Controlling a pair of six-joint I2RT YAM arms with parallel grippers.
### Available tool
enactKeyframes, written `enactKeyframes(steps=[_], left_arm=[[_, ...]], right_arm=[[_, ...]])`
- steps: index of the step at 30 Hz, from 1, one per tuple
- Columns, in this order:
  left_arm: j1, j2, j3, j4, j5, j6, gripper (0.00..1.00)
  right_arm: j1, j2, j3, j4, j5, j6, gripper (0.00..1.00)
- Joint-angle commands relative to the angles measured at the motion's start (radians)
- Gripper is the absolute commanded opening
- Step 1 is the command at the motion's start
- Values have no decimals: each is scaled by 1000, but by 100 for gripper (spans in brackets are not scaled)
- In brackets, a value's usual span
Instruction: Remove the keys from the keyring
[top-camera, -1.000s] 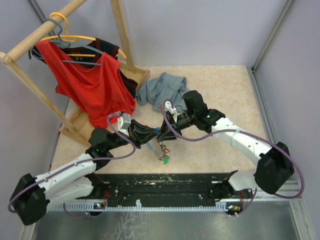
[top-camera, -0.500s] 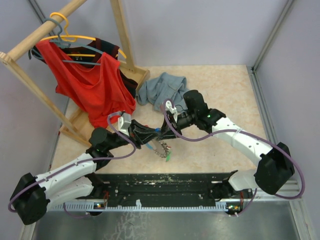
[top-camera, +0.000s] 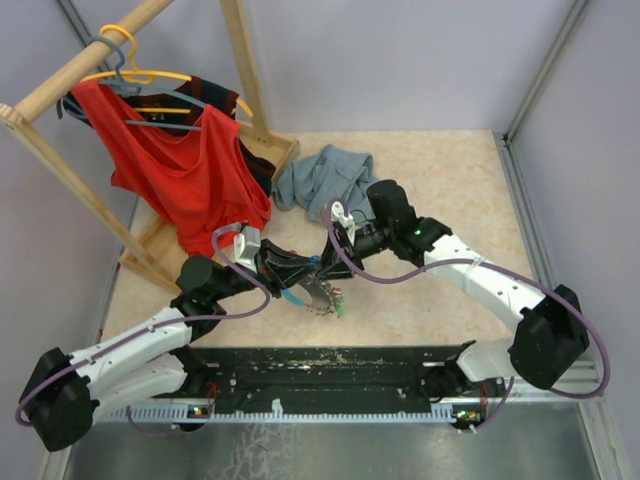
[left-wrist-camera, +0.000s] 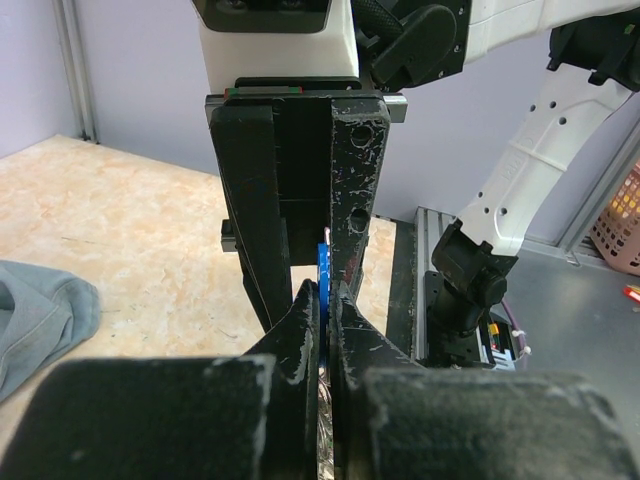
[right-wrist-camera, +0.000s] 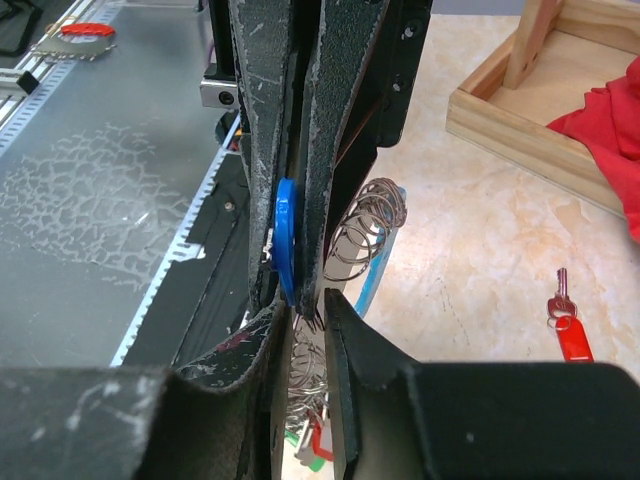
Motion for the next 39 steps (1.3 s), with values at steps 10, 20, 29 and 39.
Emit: enactKeyframes(steps=[10, 20, 29, 39], left_arm=[[-1, -30, -3, 79, -11, -6, 0], [0, -41, -8, 73, -17, -2, 0], [0, -95, -61, 99, -34, 5, 0], [-1, -157, -210, 143, -81, -1, 0]], right_arm=[[-15, -38, 52, 9, -24, -13, 13], [-25, -41, 52, 10, -41, -9, 0], [-55, -53, 48, 41, -97, 31, 0], [-65, -49, 16, 143, -73, 141, 0]])
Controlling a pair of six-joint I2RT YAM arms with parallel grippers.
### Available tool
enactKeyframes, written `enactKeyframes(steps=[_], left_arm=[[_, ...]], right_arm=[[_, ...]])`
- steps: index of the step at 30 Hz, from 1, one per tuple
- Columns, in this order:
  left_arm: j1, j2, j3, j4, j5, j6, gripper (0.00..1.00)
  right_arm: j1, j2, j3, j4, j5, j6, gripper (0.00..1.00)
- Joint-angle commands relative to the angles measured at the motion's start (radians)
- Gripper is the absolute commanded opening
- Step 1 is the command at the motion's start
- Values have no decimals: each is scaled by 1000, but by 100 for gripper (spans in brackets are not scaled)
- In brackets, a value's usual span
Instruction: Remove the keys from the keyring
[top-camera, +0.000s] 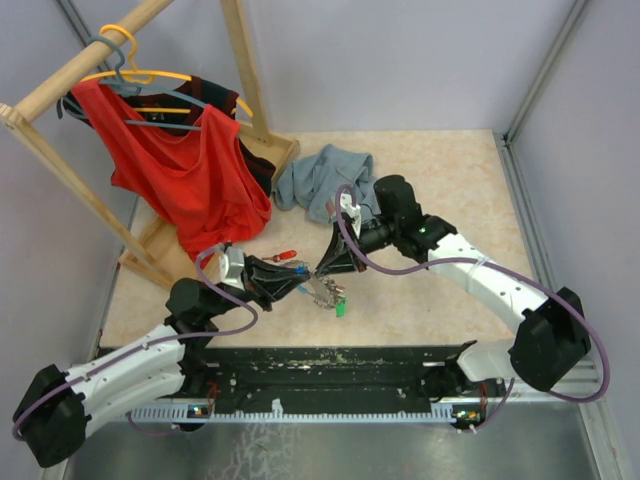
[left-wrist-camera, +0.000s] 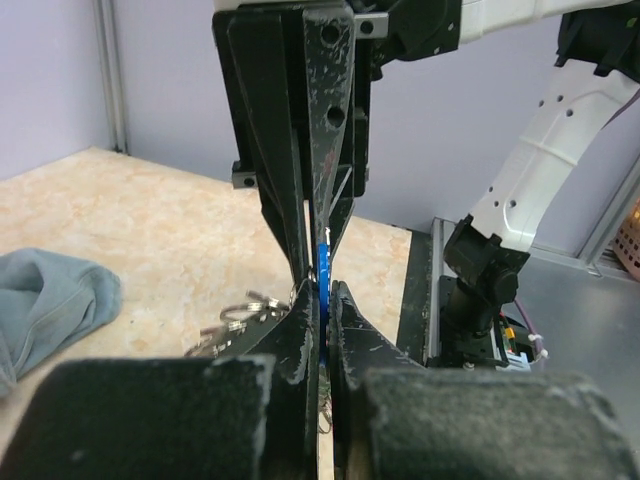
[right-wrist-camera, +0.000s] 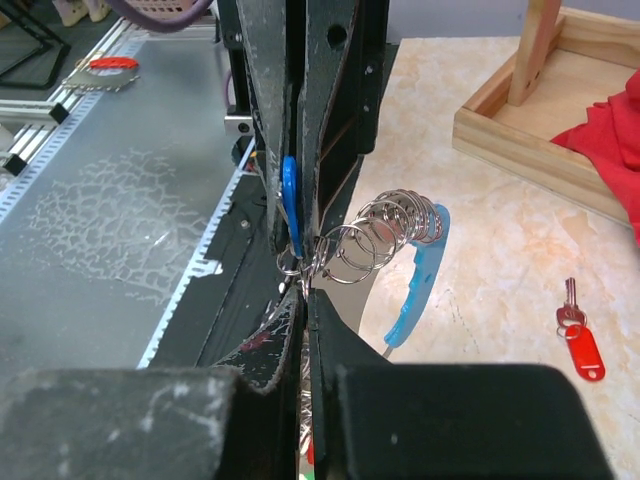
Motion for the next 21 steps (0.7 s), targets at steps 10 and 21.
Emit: enactKeyframes(steps=[10, 21], left_arm=[[-1, -7, -70, 53, -34, -21, 0], [0, -39, -8, 67, -79, -28, 0]], right_arm=[[-24, -31, -3, 147, 21, 101, 0], [-21, -15, -43, 198, 46, 108, 0]])
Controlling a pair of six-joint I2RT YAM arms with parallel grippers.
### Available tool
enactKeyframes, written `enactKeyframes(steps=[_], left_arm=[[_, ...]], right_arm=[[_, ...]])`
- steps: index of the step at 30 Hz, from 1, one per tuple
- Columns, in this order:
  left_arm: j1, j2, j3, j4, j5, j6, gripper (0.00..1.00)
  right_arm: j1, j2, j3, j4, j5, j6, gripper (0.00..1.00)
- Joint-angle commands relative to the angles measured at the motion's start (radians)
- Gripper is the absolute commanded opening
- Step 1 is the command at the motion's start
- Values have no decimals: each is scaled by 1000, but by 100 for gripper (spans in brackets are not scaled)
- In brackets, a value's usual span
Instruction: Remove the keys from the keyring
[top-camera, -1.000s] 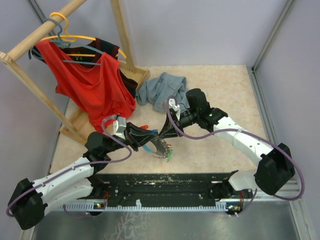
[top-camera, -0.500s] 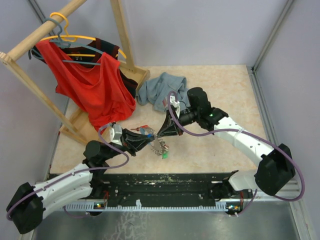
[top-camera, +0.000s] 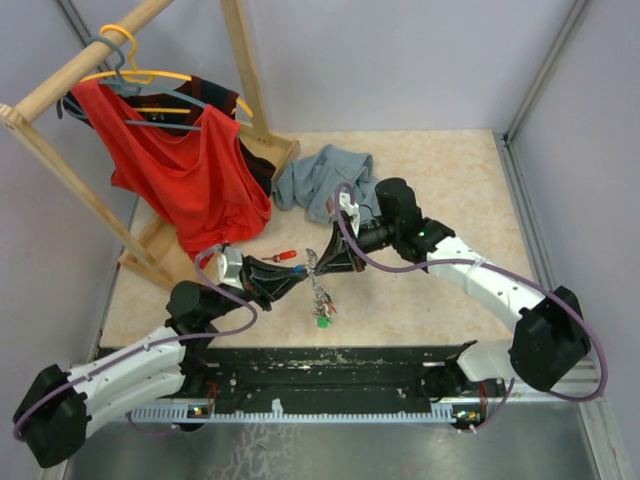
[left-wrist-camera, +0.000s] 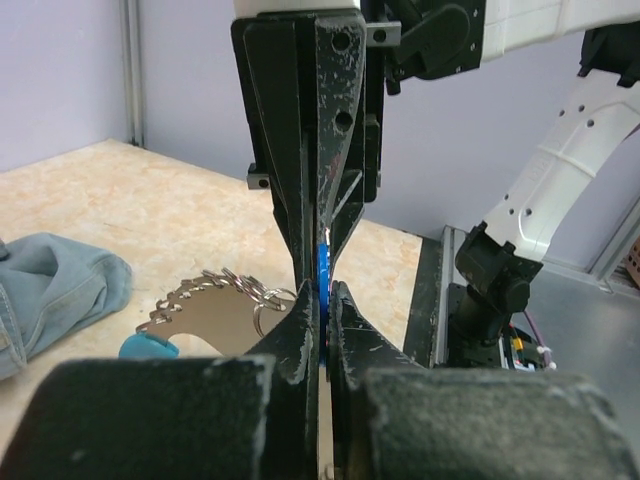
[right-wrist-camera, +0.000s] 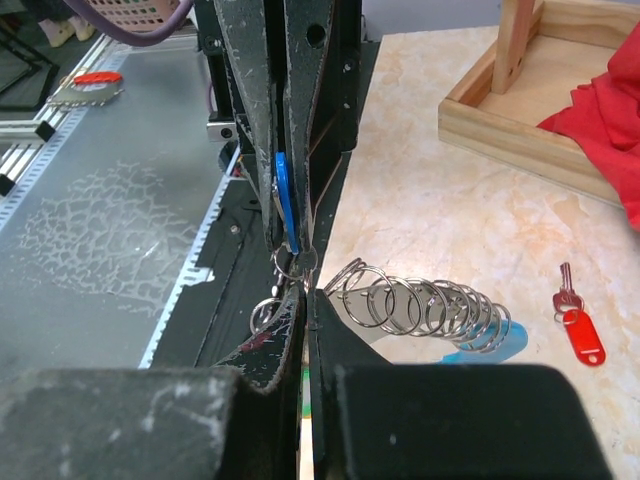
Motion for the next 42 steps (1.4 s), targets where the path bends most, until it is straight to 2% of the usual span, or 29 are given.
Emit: enactKeyframes(steps=[1, 7, 18, 23, 42], left_arm=[[-1, -53, 57, -3, -36, 4, 0], [0, -107, 111, -74, -86, 38, 0], [0, -37, 229, -132, 0, 77, 0], [0, 3, 260, -151, 44, 74, 0], [-1, 85, 286, -122, 119, 36, 0]], right_arm=[[-18, -14, 2, 79, 4, -1, 0], [-18, -6, -15, 107, -7, 5, 0], [-6, 8, -44, 183, -54, 58, 0], [4, 1, -32, 174, -84, 55, 7], [4, -19, 4, 115, -76, 33, 15]])
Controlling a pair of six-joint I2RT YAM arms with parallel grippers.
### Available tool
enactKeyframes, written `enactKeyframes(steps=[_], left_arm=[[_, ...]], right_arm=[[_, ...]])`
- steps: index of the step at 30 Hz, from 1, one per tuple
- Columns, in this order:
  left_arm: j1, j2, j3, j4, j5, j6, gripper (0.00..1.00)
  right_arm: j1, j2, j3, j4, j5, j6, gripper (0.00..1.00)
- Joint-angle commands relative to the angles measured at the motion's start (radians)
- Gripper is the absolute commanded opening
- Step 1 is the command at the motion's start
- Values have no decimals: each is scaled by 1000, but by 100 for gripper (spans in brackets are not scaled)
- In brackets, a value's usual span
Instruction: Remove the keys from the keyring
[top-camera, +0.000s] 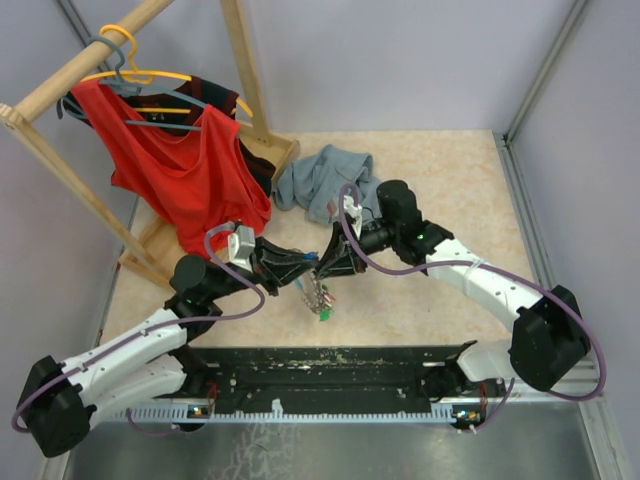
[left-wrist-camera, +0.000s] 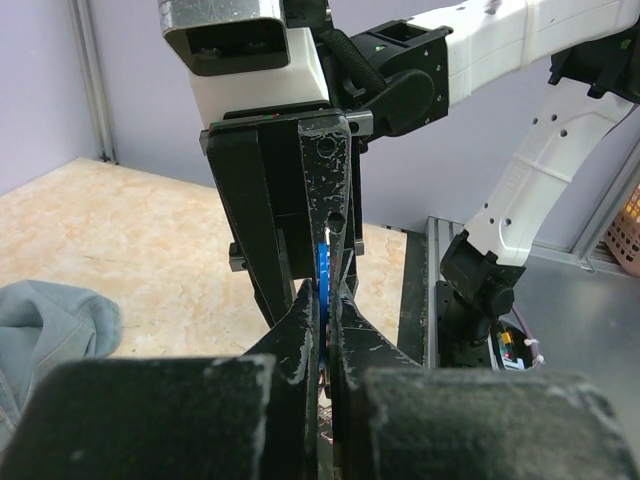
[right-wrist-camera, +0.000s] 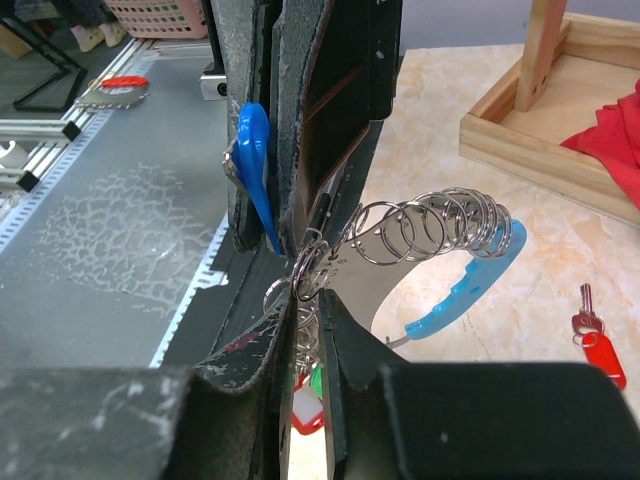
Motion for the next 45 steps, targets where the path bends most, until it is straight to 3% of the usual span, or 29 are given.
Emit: enactKeyframes(steps=[1, 19, 29, 45], left_arm=[[-1, 10, 39, 84, 25, -23, 0], [0, 28, 40, 81, 0, -20, 0], [-1, 41, 42, 85, -9, -35, 0], [-1, 52, 45, 86, -8, -42, 0]], right_arm=[[3, -21, 44, 14, -8, -9, 15], [3, -33, 92, -117, 4, -107, 24], [4, -39, 101, -118, 124, -77, 25], [7, -45, 115, -168, 44, -131, 29]])
